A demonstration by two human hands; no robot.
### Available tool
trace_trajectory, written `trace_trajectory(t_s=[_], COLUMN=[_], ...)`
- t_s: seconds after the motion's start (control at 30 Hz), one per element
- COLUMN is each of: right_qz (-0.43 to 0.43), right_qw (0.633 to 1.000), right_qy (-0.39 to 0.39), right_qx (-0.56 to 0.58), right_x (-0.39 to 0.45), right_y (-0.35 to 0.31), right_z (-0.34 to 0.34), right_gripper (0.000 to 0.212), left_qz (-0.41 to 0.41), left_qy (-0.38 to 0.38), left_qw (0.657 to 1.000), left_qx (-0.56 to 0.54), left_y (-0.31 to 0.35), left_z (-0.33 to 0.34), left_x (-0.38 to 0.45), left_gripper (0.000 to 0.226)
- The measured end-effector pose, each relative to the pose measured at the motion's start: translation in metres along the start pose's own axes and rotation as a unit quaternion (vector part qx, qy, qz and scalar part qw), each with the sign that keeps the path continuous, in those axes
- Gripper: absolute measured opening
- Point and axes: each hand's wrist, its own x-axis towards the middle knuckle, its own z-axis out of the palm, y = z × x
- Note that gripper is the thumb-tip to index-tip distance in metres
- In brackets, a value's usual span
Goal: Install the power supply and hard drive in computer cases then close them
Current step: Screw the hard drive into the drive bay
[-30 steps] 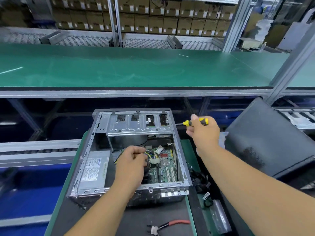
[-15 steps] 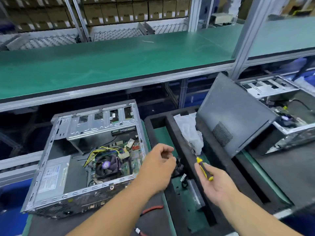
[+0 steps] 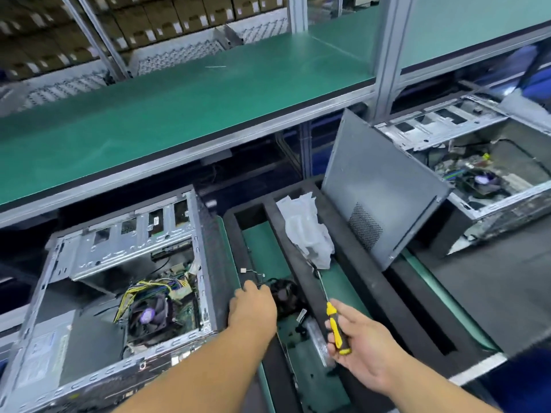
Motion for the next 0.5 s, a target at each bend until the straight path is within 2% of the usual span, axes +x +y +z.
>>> trace_trajectory(t_s=[0.13, 0.27, 0.33, 0.4, 0.43, 0.5], right_qz=[-0.001, -0.033, -0.034, -0.035, -0.035, -0.033], right_qw=[0.998, 0.977, 0.967, 0.963, 0.963, 0.958], right_qy=[-0.037, 0.014, 0.018, 0.016, 0.017, 0.024], right_qx=[-0.052, -0.212, -0.253, -0.265, -0.267, -0.284], right_x=[0.010, 0.015, 0.014, 0.013, 0.012, 0.009], right_y=[-0.007, -0.006, -0.002, 0.004, 0.008, 0.017], right_z=[0.016, 0.028, 0.032, 0.034, 0.035, 0.038], right_gripper=[0.048, 0.048, 0.043, 0.041, 0.040, 0.036], left_qz=[-0.011, -0.005, 0.006, 0.011, 0.001, -0.032], left_qy=[-0.017, -0.031, -0.027, -0.004, 0.024, 0.079], left_qw=[1.000, 0.999, 1.000, 0.997, 0.989, 0.935], left_qx=[0.015, 0.015, -0.008, -0.078, -0.149, -0.344], left_y=[-0.002, -0.001, 0.000, 0.002, 0.002, -0.006], left_z=[-0.003, -0.004, -0.007, -0.018, -0.027, -0.051], left_x=[-0.001, -0.005, -0.008, -0.012, -0.014, -0.019], left_gripper=[0.050, 0.045, 0.039, 0.028, 0.020, 0.011])
